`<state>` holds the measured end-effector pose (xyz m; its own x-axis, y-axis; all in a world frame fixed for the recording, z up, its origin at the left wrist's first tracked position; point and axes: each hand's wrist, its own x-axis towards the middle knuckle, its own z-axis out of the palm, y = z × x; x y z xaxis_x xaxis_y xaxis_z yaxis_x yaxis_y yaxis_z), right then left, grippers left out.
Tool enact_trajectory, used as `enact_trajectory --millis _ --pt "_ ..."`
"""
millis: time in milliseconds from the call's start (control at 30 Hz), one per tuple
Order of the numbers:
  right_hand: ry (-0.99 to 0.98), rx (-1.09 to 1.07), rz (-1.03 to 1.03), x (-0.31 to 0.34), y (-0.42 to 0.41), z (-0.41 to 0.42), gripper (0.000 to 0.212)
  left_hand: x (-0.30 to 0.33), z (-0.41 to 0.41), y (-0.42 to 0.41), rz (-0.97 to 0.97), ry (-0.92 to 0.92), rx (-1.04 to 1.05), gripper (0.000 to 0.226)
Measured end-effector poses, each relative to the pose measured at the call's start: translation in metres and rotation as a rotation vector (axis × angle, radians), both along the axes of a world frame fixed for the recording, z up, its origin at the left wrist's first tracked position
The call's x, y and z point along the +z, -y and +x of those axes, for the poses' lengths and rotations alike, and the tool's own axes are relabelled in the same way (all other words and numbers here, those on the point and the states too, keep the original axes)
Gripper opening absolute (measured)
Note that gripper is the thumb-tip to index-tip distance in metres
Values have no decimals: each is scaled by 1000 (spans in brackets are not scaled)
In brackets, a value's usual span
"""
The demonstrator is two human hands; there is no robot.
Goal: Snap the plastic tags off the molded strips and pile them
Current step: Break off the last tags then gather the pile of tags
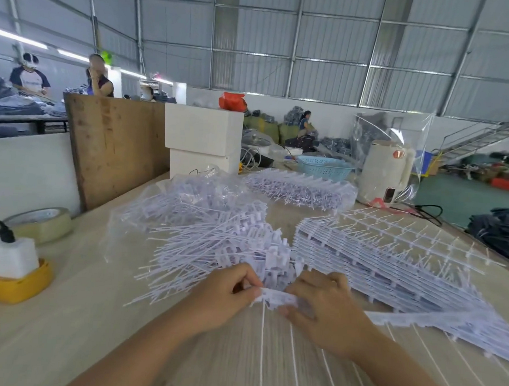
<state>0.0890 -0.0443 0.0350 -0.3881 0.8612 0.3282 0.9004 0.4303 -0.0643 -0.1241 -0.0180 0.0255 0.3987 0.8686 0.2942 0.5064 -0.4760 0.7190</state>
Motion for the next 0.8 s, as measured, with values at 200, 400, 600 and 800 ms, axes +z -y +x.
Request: enact_trajectory --millis 200,400,600,800 --pt "-253 74 -235 4 -1 -2 20 -2 8 5 -25 81 -21 6" --pt "-450 106 -394 3 0 -1 30 -7 15 8 -123 58 4 15" --pt "-567 171 -308 -5 1 -8 21 -2 20 17 -343 273 -39 38" --pt "-584 177 33 -11 0 -13 21 3 21 16 -617 685 69 36"
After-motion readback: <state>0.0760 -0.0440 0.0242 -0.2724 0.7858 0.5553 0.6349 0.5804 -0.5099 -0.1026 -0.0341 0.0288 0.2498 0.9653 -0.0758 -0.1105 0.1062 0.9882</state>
